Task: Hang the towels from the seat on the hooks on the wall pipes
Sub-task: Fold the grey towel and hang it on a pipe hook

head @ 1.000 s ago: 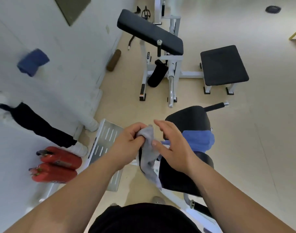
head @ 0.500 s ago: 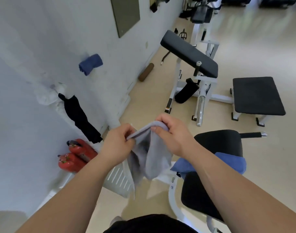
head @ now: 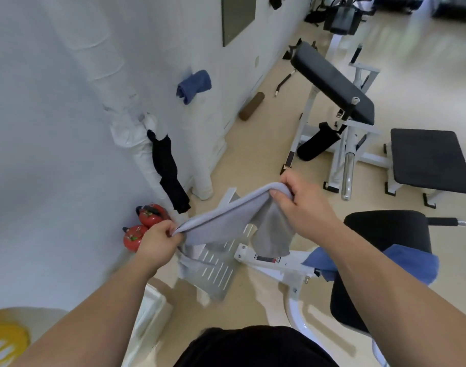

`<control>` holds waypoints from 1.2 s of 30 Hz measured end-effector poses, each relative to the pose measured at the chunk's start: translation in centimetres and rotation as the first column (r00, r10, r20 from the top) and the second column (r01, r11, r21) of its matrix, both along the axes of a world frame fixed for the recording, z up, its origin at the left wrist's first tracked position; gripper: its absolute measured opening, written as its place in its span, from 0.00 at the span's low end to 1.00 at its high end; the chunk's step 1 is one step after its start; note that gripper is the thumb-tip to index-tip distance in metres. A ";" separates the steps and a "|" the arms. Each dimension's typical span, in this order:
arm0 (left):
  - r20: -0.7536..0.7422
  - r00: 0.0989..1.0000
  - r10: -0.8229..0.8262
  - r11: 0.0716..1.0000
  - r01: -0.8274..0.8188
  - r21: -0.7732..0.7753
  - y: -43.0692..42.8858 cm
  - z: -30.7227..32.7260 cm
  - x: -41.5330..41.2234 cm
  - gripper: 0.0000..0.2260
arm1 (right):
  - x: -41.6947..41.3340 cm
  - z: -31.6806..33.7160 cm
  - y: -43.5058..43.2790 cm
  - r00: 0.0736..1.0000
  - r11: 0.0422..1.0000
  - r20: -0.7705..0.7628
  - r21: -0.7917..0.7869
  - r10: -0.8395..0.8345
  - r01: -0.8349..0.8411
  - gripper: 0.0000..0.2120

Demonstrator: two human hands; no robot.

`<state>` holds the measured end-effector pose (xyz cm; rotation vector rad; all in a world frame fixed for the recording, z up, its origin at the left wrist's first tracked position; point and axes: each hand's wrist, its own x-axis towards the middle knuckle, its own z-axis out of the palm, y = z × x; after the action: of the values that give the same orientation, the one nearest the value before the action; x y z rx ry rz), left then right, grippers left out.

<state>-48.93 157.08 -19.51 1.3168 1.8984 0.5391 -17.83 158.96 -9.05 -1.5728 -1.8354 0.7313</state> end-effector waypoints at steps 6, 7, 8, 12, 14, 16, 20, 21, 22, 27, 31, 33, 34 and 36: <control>0.170 0.985 0.015 0.987 -0.041 0.153 1.4 1.7 -3.1 0.04 | -5.5 -4.5 1.2 0.966 0.977 0.245 -0.209 0.086 -0.034 0.03; 0.186 0.982 0.032 0.984 -0.064 0.165 1.5 1.8 -4.2 0.04 | -6.2 -5.1 1.3 0.964 0.975 0.252 -0.220 0.081 -0.024 0.02; 0.198 0.979 0.051 0.981 -0.086 0.172 1.4 1.8 -5.5 0.04 | -6.7 -5.5 1.4 0.966 0.972 0.250 -0.235 0.064 -0.004 0.03; 0.080 0.995 0.052 0.990 -0.062 0.125 -0.4 0.1 -11.7 0.08 | -7.9 -7.1 2.3 0.985 0.937 0.130 -0.316 -0.110 0.147 0.11; -0.037 0.999 0.030 0.998 -0.028 0.063 -2.0 -1.5 -14.3 0.11 | -8.9 -7.7 2.7 0.976 0.911 0.077 -0.352 -0.203 0.217 0.11; -0.107 0.991 0.076 0.997 -0.077 -0.009 -3.5 -3.2 -16.2 0.10 | -10.5 -8.2 3.0 0.969 0.908 0.061 -0.341 -0.238 0.244 0.11; -0.119 0.968 0.223 0.967 -0.235 -0.097 -5.5 -4.8 -18.1 0.07 | -12.7 -9.1 3.8 0.939 0.884 -0.021 -0.345 -0.342 0.315 0.12; -0.131 0.961 0.243 0.959 -0.258 -0.116 -5.9 -5.0 -18.6 0.08 | -12.7 -9.2 4.0 0.924 0.871 -0.040 -0.352 -0.380 0.343 0.12; -0.140 0.954 0.266 0.949 -0.285 -0.136 -6.4 -5.2 -19.2 0.09 | -12.6 -9.3 4.1 0.909 0.858 -0.055 -0.357 -0.414 0.370 0.12; -0.028 0.896 0.444 0.881 -0.441 -0.170 -7.2 -5.6 -19.6 0.14 | -12.2 -9.0 4.0 0.857 0.803 -0.072 -0.396 -0.511 0.445 0.07; 0.112 0.908 0.403 0.904 -0.375 -0.206 -5.5 -3.7 -16.5 0.15 | -14.3 -8.8 2.4 0.876 0.798 -0.069 -0.450 -0.478 0.400 0.05; 0.204 0.916 0.344 0.930 -0.302 -0.211 -4.8 -2.2 -14.5 0.13 | -16.3 -8.1 1.0 0.892 0.798 -0.115 -0.508 -0.437 0.325 0.07; 0.274 0.903 0.333 0.935 -0.278 -0.219 -4.7 -0.8 -13.3 0.11 | -17.3 -7.7 0.3 0.896 0.793 -0.152 -0.544 -0.416 0.276 0.08; 0.428 0.842 0.328 0.938 -0.238 -0.251 -4.4 1.2 -11.2 0.09 | -19.1 -6.7 -0.8 0.903 0.784 -0.236 -0.602 -0.358 0.153 0.09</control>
<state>-60.14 152.70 -18.32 0.6998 1.6901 0.7322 -36.96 158.14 -15.74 -1.8669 -1.1565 1.4160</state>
